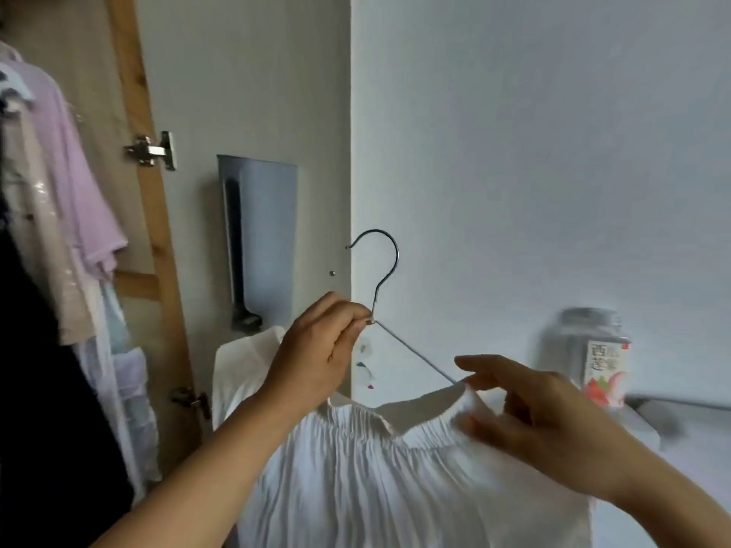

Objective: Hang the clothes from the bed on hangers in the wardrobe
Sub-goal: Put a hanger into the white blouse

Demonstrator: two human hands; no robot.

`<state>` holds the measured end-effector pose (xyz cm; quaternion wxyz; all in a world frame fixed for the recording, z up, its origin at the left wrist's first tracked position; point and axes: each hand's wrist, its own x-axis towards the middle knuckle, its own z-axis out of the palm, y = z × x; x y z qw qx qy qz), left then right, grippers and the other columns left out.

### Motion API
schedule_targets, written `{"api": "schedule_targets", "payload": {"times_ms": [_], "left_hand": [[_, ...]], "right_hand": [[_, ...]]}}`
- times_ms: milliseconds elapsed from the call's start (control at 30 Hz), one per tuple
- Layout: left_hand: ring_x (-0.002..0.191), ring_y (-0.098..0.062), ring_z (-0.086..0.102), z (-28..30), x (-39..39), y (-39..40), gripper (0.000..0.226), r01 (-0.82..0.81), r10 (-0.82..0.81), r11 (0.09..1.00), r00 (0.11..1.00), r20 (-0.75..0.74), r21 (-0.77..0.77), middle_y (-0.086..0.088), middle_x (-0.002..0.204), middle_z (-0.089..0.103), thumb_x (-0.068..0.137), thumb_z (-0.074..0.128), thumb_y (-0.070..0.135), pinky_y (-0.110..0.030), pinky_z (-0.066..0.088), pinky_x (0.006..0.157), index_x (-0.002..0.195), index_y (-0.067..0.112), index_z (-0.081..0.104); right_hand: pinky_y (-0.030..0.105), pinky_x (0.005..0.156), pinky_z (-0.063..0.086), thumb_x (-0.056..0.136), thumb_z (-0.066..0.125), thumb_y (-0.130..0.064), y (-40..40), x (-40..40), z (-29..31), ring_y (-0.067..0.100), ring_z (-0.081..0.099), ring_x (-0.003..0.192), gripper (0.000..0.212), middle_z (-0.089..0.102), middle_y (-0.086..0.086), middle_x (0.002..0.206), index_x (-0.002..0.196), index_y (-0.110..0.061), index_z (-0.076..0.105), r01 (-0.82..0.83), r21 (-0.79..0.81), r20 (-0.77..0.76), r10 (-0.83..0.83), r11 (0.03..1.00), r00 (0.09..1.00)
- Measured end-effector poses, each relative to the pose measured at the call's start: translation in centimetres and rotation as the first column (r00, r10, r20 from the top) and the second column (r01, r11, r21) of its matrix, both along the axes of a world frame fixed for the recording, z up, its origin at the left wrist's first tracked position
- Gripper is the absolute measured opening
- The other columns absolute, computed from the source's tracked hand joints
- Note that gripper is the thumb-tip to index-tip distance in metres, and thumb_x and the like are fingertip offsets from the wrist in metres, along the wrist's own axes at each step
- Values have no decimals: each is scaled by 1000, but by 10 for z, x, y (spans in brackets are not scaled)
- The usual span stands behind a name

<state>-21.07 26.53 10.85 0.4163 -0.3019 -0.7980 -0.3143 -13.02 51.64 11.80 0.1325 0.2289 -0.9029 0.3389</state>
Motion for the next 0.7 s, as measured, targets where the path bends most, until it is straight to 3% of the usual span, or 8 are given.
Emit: {"api": "schedule_targets", "payload": {"times_ms": [100, 200, 300, 400, 533, 700], "left_hand": [[75, -1, 50, 2, 9, -33, 13, -126, 126, 992, 992, -2, -1, 20, 89, 46, 91, 41, 34, -21, 41, 66, 93, 29, 52], [77, -9, 55, 7, 20, -64, 21, -215, 213, 974, 977, 32, 70, 14, 90, 54, 91, 41, 36, -31, 46, 69, 93, 26, 59], [82, -12, 59, 21, 33, -89, 35, -303, 303, 948, 953, 17, 93, 8, 93, 60, 91, 41, 36, -31, 47, 74, 96, 15, 67], [85, -12, 60, 43, 46, -111, 38, -416, 420, 904, 908, -18, 100, 4, 94, 64, 89, 41, 37, -24, 45, 75, 98, 13, 69], [87, -11, 61, 66, 63, -144, 38, -498, 501, 865, 864, -42, 60, 3, 95, 67, 89, 43, 38, -28, 48, 78, 100, 14, 70], [104, -14, 58, 87, 73, -208, 29, -685, 684, 725, 728, 34, 78, 3, 120, 60, 95, 52, 30, -29, 46, 87, 120, 18, 62]], "right_hand": [[15, 55, 37, 77, 74, -38, -29, -18, 11, 11, 38, 51, 49, 62, -22, 115, 122, -42, 55, -331, -90, 281, 343, 939, 896], [24, 50, 39, 78, 72, -20, -67, -31, 16, 16, 41, 52, 29, 67, -3, 111, 106, -27, 66, -522, -250, 290, 577, 816, 763], [19, 57, 40, 68, 68, -10, -103, -39, 18, 13, 50, 63, 29, 66, 17, 103, 98, -12, 67, -541, -452, 250, 683, 709, 686], [17, 71, 47, 63, 73, -16, -135, -46, 22, 19, 62, 87, 44, 69, 17, 99, 103, -3, 64, -552, -617, 185, 785, 561, 591], [14, 66, 47, 38, 90, -38, -176, -54, 40, 14, 62, 74, 75, 65, 10, 79, 102, -5, 71, -528, -766, 99, 879, 366, 466], [15, 56, 47, 27, 93, -38, -223, -69, 68, 10, 60, 61, 74, 61, 5, 68, 92, -7, 75, -536, -802, 45, 922, 263, 385]]}}
